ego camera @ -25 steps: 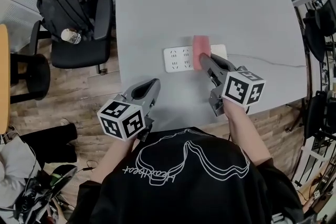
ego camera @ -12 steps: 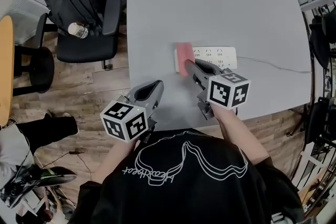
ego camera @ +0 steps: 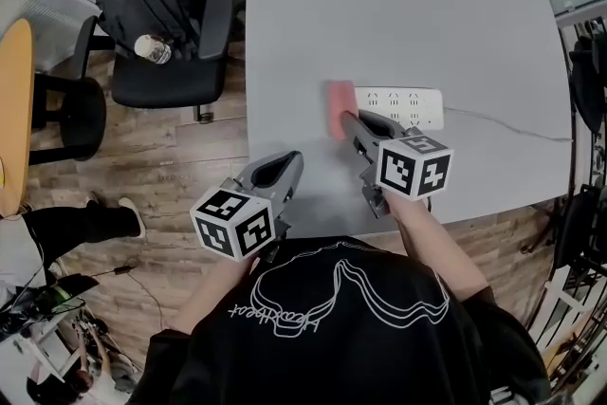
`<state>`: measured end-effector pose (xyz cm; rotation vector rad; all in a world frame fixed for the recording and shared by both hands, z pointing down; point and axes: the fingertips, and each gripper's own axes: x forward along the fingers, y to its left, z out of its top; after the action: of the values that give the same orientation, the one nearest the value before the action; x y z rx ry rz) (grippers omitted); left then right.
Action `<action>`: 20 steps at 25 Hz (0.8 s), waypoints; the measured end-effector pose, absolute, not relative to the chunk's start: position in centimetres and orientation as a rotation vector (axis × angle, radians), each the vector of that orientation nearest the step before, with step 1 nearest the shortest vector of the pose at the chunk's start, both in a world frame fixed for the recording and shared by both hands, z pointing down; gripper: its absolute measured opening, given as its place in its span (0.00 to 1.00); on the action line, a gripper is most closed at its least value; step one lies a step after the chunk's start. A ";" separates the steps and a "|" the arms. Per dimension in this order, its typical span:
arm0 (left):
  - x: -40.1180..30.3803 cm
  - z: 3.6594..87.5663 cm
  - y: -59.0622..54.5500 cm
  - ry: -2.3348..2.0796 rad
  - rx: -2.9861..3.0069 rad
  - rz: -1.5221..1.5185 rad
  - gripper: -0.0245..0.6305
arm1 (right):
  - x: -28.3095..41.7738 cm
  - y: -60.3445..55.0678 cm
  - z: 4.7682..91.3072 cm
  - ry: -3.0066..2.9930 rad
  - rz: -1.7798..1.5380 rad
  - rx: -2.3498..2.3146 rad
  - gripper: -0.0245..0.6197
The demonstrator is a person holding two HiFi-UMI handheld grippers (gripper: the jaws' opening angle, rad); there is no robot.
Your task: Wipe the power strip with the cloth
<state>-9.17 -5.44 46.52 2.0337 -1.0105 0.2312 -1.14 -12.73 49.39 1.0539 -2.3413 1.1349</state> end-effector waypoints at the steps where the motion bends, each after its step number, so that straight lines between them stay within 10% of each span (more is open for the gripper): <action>1: -9.3 46.6 -5.4 -1.012 2.032 0.231 0.06 | -1.2 -12.7 49.5 -2.341 1.133 1.055 0.10; 20: -8.4 46.9 -5.2 -0.983 2.037 0.237 0.06 | 1.7 -12.6 50.0 -2.302 1.131 1.127 0.10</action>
<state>-8.45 -5.25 46.87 2.0372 -0.9832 0.2365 1.66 -12.63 49.98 1.1265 -2.3019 1.1307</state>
